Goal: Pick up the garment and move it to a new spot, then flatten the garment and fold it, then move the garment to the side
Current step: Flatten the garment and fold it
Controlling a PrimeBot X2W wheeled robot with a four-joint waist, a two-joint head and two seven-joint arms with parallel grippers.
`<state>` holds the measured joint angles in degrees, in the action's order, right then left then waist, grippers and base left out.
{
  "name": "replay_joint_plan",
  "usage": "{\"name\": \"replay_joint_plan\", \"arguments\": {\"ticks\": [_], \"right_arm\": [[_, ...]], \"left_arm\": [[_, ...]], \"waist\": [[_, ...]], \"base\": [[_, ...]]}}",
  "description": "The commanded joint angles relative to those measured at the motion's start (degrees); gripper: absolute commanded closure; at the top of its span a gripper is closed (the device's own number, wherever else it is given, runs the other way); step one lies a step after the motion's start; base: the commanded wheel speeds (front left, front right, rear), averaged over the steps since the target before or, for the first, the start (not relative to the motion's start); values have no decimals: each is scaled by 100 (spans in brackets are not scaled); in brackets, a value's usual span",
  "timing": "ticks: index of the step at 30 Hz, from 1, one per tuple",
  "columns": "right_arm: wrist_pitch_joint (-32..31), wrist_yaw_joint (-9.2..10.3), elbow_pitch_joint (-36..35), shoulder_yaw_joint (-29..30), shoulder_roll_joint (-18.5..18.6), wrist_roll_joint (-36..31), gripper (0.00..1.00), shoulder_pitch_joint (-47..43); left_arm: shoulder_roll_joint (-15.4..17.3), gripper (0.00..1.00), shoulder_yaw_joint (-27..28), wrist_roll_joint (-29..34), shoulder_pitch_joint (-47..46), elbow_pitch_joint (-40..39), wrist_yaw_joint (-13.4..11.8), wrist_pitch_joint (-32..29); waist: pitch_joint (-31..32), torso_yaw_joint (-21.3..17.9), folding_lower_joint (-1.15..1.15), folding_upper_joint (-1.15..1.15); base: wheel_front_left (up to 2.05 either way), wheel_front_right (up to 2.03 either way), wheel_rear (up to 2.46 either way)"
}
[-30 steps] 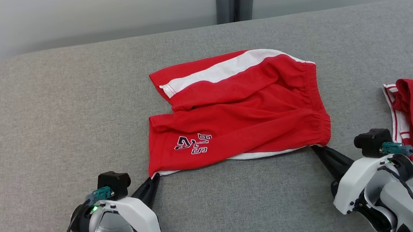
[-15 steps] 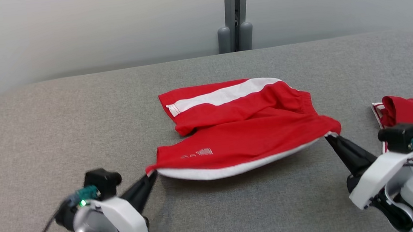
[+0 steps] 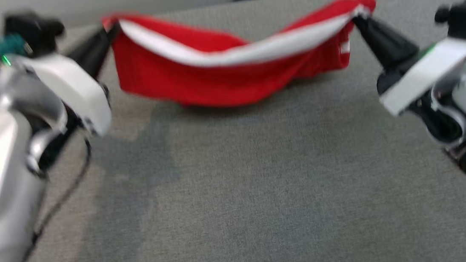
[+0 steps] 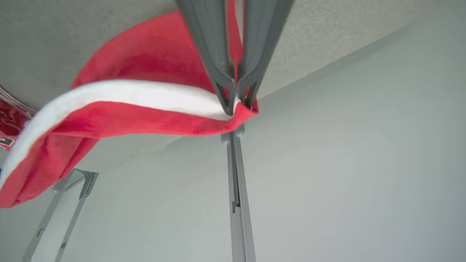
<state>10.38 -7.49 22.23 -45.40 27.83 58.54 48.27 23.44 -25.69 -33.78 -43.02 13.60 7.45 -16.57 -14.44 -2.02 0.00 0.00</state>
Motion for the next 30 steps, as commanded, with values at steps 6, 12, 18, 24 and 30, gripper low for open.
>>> {"name": "replay_joint_plan", "arguments": {"ticks": [6, 12, 18, 24, 30], "right_arm": [[101, -1, 342, -71, -179, 427, 100, 1552], [404, -1, 914, 9, -444, 485, 100, 3250], [491, -1, 1079, 232, -641, 718, 100, 4134], [489, -1, 1121, 482, -746, 515, 100, 4370], [490, -1, 1139, 38, -792, 583, 100, 3946]], "left_arm": [[219, 100, -340, -237, -1953, 895, 4, 372], [257, 100, -660, -288, -3740, 1899, 4, 860], [151, 100, -748, -233, -4831, 2762, 3, 1536], [-50, 100, -805, -281, -5418, 3394, 1, 2159], [-29, 100, -1260, -497, -5146, 3500, 1, 2218]], "waist": [[-1240, -192, 0, 0], [-2039, -258, 0, 0], [-2235, -213, 0, 0], [-2187, -124, 0, 0], [-1999, -89, 0, 0]], "base": [[0, 0, 0], [0, 0, 0], [0, 0, 0], [0, 0, 0], [0, 0, 0]]}}
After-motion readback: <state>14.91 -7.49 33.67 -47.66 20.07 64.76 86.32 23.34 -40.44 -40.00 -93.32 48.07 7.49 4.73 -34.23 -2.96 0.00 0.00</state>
